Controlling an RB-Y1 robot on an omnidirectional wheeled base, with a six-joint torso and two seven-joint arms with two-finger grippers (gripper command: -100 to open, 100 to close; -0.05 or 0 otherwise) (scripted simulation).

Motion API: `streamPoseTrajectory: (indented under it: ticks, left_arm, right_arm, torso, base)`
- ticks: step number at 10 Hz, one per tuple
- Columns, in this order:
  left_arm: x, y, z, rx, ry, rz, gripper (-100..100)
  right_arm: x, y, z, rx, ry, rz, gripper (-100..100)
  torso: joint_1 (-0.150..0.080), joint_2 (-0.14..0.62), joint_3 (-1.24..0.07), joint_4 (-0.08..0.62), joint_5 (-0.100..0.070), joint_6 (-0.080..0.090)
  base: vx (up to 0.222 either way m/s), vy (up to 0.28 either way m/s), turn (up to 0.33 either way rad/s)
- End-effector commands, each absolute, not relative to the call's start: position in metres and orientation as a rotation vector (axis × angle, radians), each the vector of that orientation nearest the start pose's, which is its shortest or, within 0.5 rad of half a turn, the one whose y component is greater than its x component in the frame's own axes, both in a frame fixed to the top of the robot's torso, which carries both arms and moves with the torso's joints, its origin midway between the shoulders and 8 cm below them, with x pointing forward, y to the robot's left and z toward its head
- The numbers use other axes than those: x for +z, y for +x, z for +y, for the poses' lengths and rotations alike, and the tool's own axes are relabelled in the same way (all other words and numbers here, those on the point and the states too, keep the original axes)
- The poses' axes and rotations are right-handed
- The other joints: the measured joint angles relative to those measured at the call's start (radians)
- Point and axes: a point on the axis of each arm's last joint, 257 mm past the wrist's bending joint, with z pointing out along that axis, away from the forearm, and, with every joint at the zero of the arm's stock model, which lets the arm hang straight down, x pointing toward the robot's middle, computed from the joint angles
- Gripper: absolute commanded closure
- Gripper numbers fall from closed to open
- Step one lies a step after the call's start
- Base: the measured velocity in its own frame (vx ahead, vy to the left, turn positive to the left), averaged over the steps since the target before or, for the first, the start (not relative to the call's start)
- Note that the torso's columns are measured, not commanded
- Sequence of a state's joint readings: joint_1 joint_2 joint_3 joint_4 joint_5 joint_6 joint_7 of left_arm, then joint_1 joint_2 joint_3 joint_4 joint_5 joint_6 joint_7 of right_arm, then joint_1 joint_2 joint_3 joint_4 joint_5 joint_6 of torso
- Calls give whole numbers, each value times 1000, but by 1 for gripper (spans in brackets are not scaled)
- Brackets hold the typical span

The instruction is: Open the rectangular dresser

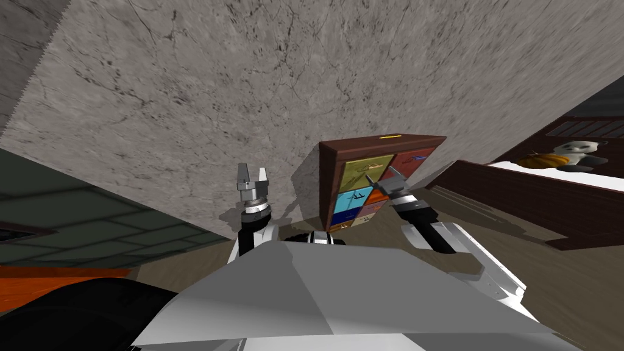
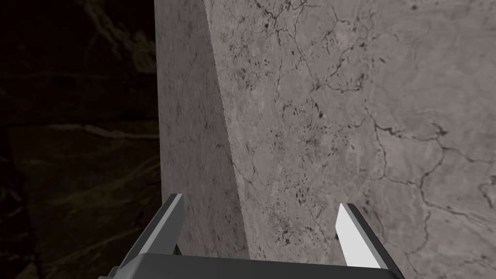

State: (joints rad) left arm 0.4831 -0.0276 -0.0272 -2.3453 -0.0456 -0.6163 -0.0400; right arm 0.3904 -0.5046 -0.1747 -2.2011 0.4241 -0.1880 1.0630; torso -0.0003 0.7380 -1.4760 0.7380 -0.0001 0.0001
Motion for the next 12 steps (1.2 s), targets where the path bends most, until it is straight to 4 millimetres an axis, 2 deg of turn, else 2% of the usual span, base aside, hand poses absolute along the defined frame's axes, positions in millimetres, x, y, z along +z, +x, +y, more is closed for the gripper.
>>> streamPoseTrajectory:
  ticks: [1,3,12]
  left_arm:
    - [77,310,259,-1306,-480,485,0]
    - [77,310,259,-1306,-480,485,0]
    - [77,310,259,-1306,-480,485,0]
  right_arm:
    - [-23,421,-319,-400,-531,1131,-100]
    - [-26,426,-331,-521,-619,1126,-100]
    - [-24,440,-363,-866,-869,1064,-100]
  torso:
    - [1,0,0,0,0,0]
    - [0,-1,0,0,0,0]
    - [0,0,0,0,0,0]
  base:
    - [-20,86,-25]
    - [-7,98,-46]
    - [-16,77,-32]
